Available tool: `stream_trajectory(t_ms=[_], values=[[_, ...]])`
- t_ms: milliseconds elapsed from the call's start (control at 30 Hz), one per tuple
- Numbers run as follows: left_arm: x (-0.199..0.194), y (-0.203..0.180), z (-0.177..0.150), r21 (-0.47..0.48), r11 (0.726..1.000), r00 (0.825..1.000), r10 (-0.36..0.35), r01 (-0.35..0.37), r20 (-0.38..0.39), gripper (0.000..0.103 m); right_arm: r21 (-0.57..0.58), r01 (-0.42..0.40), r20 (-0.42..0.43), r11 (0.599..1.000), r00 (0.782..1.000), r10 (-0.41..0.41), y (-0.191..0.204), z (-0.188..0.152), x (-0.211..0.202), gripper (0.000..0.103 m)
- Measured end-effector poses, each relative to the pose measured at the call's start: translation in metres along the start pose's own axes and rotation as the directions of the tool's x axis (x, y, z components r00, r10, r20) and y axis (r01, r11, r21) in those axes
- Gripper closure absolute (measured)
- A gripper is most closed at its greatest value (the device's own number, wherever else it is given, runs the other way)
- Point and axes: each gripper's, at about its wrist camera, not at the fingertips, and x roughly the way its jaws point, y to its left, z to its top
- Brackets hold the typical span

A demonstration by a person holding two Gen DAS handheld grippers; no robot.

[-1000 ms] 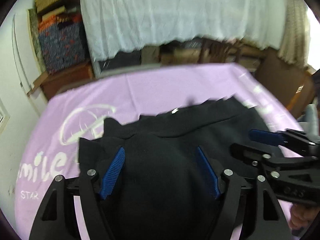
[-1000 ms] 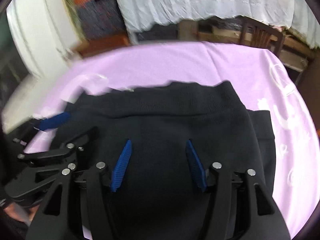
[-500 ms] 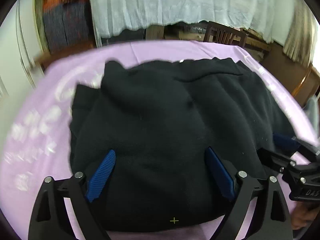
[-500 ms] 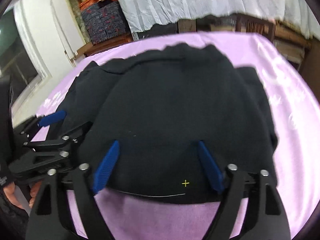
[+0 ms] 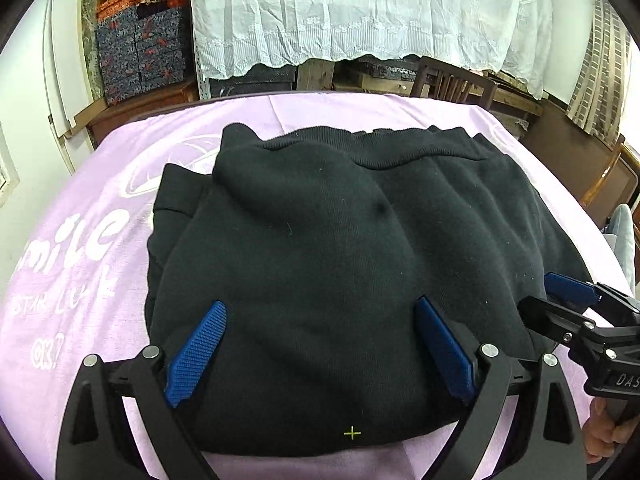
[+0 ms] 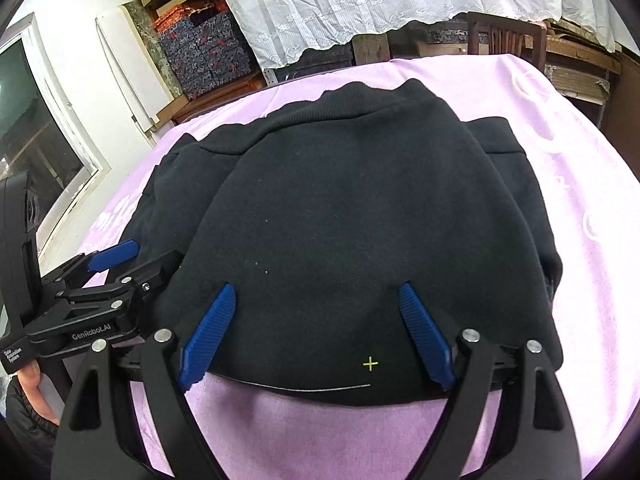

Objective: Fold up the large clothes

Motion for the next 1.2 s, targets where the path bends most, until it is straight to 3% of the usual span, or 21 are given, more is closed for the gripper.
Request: stream_trajectory(t_ms=[133,300,400,533,633,1000,1200], values=[[-0.007,-0.005,-0.001,0.035,0.999,0.999,0.038,-0.039,0.03,0.007,-0.012,0.006,0.035,1.0,0.999,-0.006,0.003,0.002,-0.01,0.021],[-0.016,-0.015,-0.003,0.086,0.991,0.992,0.094,-0.101,0.082,0.007,-0.027,0.013,0.101,1.0,0.995,-0.01,0.005,0.006,-0.021,0.032],[-0.017,-0.015,-0.002,0.082,0.992,0.992,0.092,-0.1,0.088,0.007,-0.007,0.0,0.109,1.0,0.994,0.001,0.002,0.007,-0.023,0.034],[-0.008,-0.013,-0.001,0.079,0.993,0.995,0.082,-0.086,0.051,0.005,0.056,-0.032,0.021,0.998,0.999,0.031,-0.008,0.005,-0.004,0.032],[-0.002,-0.007,0.001,0.053,0.996,0.998,0.065,-0.066,0.018,0.003,0.093,-0.068,0.007,0.993,0.998,0.067,-0.015,0.005,-0.001,0.031],[-0.001,-0.006,0.0,0.041,0.997,0.998,0.059,-0.059,0.018,0.003,0.057,-0.051,0.018,0.997,0.999,0.05,-0.008,0.0,0.0,0.022],[-0.002,-0.005,-0.001,0.032,0.998,0.998,0.053,-0.054,0.014,0.003,0.142,-0.058,0.042,0.988,0.998,0.052,-0.018,0.001,-0.016,0.022]])
